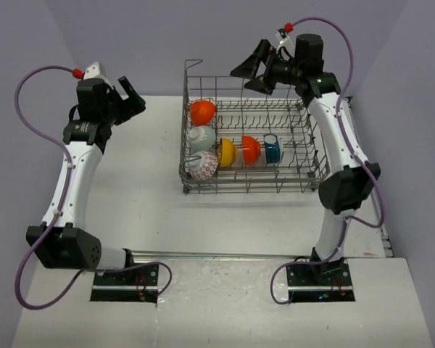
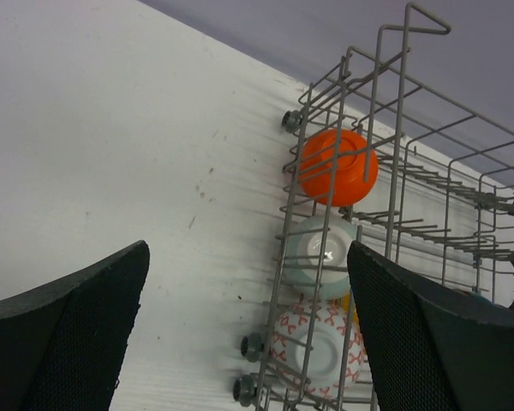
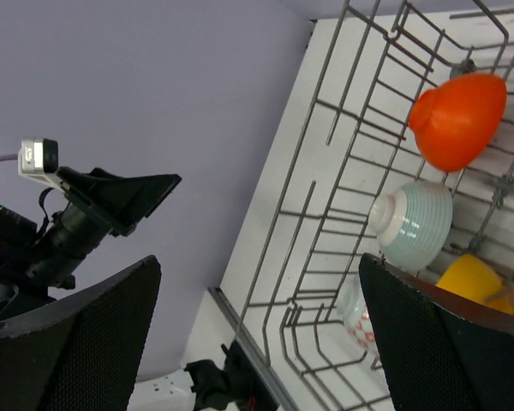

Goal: Unload the bowls from the dish rack

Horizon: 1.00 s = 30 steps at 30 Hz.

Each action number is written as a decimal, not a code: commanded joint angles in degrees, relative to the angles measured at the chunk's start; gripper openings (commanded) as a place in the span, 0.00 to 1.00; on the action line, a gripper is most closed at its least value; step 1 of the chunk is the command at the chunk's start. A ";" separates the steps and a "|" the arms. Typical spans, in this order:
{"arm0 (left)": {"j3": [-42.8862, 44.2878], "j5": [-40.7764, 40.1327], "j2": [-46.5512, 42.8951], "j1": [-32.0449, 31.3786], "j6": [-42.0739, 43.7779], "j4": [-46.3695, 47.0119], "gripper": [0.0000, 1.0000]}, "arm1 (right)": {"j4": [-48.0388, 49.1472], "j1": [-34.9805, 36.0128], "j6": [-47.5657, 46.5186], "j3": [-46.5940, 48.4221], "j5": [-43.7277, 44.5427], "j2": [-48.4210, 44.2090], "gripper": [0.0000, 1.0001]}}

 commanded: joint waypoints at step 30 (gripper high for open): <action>-4.18 16.69 10.16 0.82 -15.44 17.62 0.90 | 28.23 3.29 10.67 16.46 -11.74 37.32 0.93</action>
